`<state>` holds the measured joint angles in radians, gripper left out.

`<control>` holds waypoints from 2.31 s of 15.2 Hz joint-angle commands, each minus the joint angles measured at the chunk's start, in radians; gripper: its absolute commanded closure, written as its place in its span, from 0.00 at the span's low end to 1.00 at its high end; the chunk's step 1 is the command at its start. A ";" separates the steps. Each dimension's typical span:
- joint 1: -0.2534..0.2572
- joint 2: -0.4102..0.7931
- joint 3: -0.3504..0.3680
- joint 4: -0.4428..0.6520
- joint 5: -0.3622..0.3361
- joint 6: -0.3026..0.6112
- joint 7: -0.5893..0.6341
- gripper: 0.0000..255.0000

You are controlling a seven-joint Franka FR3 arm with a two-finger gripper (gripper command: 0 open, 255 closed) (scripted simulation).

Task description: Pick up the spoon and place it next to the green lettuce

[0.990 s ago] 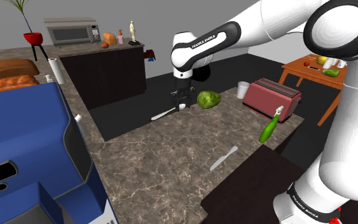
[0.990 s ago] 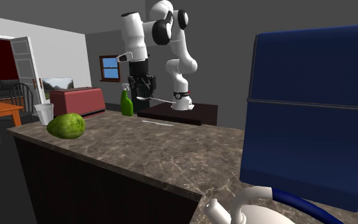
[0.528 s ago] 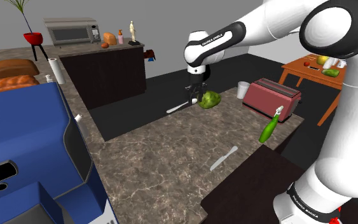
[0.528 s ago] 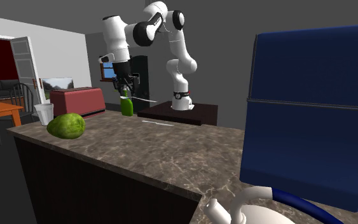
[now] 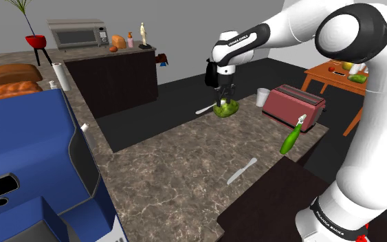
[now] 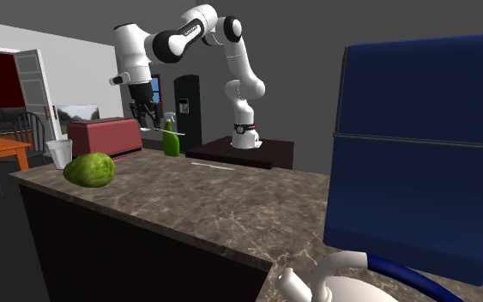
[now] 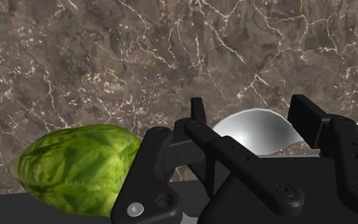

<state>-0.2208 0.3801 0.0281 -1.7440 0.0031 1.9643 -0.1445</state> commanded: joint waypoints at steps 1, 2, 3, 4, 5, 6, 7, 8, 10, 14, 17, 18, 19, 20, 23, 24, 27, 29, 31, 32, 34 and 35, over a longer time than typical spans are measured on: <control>-0.006 0.014 -0.003 -0.002 0.000 0.016 -0.011 1.00; -0.006 0.019 -0.003 -0.008 -0.001 0.027 -0.011 1.00; -0.006 0.026 -0.003 -0.013 -0.001 0.038 -0.011 1.00; -0.006 0.032 -0.003 -0.017 -0.001 0.049 -0.011 1.00; -0.006 0.039 -0.003 -0.022 -0.001 0.060 -0.011 1.00; -0.006 0.045 -0.003 -0.026 -0.001 0.071 -0.011 1.00; -0.006 0.052 -0.003 -0.030 -0.001 0.082 -0.011 1.00; -0.006 0.059 -0.004 -0.034 -0.001 0.093 -0.011 1.00; -0.006 0.073 -0.004 -0.040 -0.002 0.114 -0.011 1.00; -0.005 0.104 -0.004 -0.051 -0.002 0.155 -0.011 1.00; -0.005 0.128 -0.004 -0.058 -0.003 0.186 -0.011 1.00; -0.005 0.137 -0.004 -0.059 -0.003 0.196 -0.011 1.00; -0.005 0.146 -0.005 -0.060 -0.003 0.206 -0.011 1.00; -0.005 0.154 -0.005 -0.061 -0.003 0.215 -0.011 1.00; -0.005 0.181 -0.005 -0.063 -0.004 0.244 -0.011 1.00; -0.005 0.190 -0.005 -0.063 -0.004 0.253 -0.011 1.00; -0.004 0.219 -0.006 -0.062 -0.004 0.281 -0.011 1.00; -0.004 0.238 -0.006 -0.061 -0.005 0.299 -0.011 1.00; -0.004 0.258 -0.006 -0.058 -0.005 0.317 -0.011 1.00; -0.004 0.269 -0.006 -0.057 -0.005 0.325 -0.011 1.00; -0.003 0.290 -0.007 -0.052 -0.006 0.342 -0.011 1.00; -0.003 0.300 -0.007 -0.051 -0.006 0.351 -0.011 1.00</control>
<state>-0.2235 0.6720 0.0216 -1.7945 -0.0025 2.3060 -0.1545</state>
